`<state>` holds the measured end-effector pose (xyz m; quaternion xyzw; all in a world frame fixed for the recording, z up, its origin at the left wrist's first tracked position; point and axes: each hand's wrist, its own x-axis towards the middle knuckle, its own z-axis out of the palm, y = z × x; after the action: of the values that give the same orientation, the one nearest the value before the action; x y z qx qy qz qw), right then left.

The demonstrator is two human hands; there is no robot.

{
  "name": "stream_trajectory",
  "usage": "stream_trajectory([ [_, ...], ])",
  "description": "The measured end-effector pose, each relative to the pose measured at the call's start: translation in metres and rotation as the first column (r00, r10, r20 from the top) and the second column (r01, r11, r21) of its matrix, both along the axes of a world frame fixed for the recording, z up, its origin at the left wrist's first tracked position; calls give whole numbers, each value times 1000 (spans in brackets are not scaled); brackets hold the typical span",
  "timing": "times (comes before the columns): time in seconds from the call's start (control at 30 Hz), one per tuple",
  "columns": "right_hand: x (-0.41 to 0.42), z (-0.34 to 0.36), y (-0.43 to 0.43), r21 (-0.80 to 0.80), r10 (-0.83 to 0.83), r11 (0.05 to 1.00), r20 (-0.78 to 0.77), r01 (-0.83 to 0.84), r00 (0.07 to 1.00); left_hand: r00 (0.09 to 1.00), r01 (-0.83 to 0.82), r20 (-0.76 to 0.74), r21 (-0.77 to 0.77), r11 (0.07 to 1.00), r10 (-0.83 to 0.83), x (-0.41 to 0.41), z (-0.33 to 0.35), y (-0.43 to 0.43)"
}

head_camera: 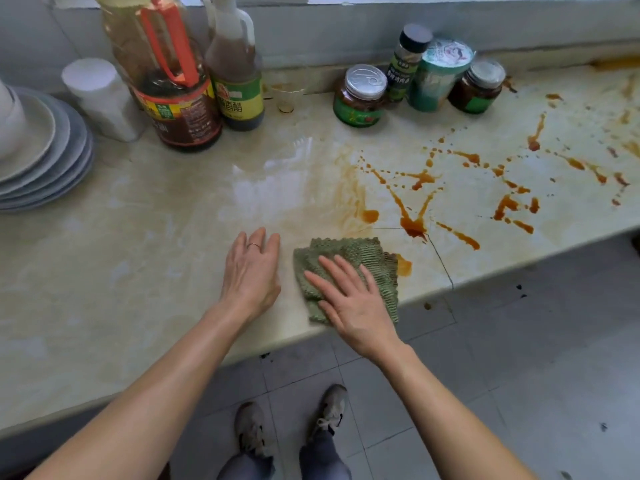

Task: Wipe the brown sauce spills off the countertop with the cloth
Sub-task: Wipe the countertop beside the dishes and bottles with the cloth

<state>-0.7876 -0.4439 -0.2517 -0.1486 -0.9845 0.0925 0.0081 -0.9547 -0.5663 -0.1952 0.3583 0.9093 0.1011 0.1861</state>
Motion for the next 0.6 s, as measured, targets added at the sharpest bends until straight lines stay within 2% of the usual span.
stream_trajectory([
  [0.1,11,0,31,-3,-176,984,-2,176,984,999,-47,-2,-18,999,47,3,0,5],
  [0.17,6,0,16,-14,-225,974,-15,225,974,998,-60,-1,-42,997,60,4,-1,7],
  [0.27,0,2,-25,-33,-27,999,-34,26,999,994,-106,-2,-53,993,106,7,-3,14],
  [0.37,7,1,-11,-39,157,987,-46,-159,987,990,-138,5,-42,990,139,8,-4,17],
  [0.43,16,-1,21,-27,149,988,-35,-150,988,992,-126,-1,-57,990,126,9,-4,15],
  [0.5,24,-1,49,-20,49,999,-21,-50,999,992,-124,-13,-78,989,124,11,-5,14],
  [0.6,20,1,42,-7,-44,999,-2,44,999,989,-148,-31,-98,984,145,15,-8,16],
])
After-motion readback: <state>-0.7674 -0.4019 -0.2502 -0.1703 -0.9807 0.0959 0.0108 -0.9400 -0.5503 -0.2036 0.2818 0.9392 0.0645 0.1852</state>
